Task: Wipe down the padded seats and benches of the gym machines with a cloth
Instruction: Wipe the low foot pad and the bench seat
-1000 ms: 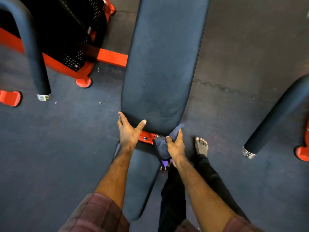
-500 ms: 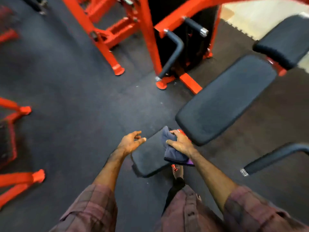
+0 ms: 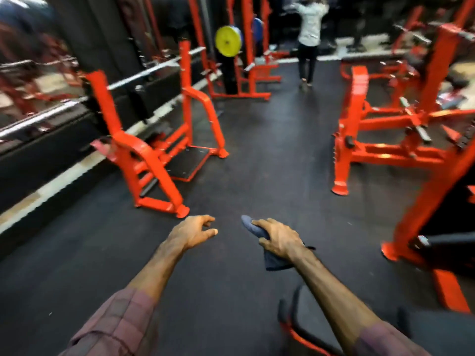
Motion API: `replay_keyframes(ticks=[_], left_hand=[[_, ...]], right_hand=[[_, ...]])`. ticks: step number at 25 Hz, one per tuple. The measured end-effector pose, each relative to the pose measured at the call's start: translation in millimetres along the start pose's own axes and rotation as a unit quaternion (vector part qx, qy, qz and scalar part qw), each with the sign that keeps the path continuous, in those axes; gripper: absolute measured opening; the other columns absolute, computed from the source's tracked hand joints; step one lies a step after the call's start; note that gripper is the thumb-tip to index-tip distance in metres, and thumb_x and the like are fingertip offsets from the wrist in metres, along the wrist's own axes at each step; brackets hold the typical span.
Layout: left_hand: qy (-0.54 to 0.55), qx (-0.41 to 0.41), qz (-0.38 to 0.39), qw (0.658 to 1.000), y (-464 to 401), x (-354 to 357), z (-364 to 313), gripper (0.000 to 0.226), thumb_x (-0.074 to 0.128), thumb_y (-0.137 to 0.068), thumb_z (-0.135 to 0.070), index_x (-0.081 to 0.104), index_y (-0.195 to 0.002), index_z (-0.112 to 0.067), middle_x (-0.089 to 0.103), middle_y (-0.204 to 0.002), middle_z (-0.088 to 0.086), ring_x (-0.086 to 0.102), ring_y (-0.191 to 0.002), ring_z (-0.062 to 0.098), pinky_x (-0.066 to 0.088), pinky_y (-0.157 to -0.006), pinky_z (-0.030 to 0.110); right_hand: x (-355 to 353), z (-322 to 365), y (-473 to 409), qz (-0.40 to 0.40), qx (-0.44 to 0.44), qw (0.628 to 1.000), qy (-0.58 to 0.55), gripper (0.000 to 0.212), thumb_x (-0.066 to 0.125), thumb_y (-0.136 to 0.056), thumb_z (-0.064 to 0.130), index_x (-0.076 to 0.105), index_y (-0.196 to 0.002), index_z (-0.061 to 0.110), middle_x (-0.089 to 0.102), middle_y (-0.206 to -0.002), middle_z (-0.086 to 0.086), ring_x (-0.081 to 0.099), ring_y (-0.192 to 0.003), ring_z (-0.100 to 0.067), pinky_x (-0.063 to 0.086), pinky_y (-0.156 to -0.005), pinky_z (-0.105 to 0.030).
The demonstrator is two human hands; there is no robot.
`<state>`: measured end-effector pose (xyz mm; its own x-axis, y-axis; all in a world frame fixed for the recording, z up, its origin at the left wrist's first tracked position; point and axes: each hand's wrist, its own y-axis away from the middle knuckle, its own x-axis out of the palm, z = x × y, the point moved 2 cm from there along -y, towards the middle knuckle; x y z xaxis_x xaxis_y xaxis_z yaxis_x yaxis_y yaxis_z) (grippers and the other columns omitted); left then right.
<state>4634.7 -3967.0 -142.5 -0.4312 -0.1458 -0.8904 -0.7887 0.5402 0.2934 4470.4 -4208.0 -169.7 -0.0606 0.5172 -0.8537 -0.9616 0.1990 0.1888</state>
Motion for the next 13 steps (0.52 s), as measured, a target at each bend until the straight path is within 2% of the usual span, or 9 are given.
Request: replay_keyframes(ticks=[4,9,13], left_hand=[[0.002,-0.080,-0.081,0.993,47,-93,142,0.055,0.069,-0.094,-0.055,0.061,-0.145,-0.035,0.070,-0.135,-0.011,0.066,-0.124,0.013,0.052,-0.105,0.034],[0.021,-0.140,-0.143,0.979,69,-188,322,0.052,0.069,-0.093,-0.055,0.063,-0.141,-0.035,0.069,-0.138,-0.009,0.064,-0.129,0.014,0.053,-0.107,0.038],[0.022,-0.175,-0.168,0.970,65,-267,462,0.052,0.069,-0.091,-0.058,0.064,-0.139,-0.038,0.068,-0.137,-0.011,0.064,-0.128,0.011,0.053,-0.107,0.038]], right_hand=[[17,140,-83,0.014,-0.106,0.994,0.027,0.063,0.061,-0.093,0.032,0.043,-0.152,0.048,0.052,-0.141,0.010,0.053,-0.134,-0.022,0.048,-0.104,-0.044],[62,304,-195,0.016,-0.157,0.987,-0.011,0.061,0.062,-0.089,0.031,0.050,-0.148,0.045,0.056,-0.144,0.010,0.053,-0.135,-0.020,0.046,-0.105,-0.040],[98,445,-296,-0.008,-0.187,0.981,-0.056,0.071,0.053,-0.075,0.040,0.054,-0.146,0.043,0.058,-0.147,0.013,0.055,-0.136,-0.016,0.046,-0.110,-0.039]])
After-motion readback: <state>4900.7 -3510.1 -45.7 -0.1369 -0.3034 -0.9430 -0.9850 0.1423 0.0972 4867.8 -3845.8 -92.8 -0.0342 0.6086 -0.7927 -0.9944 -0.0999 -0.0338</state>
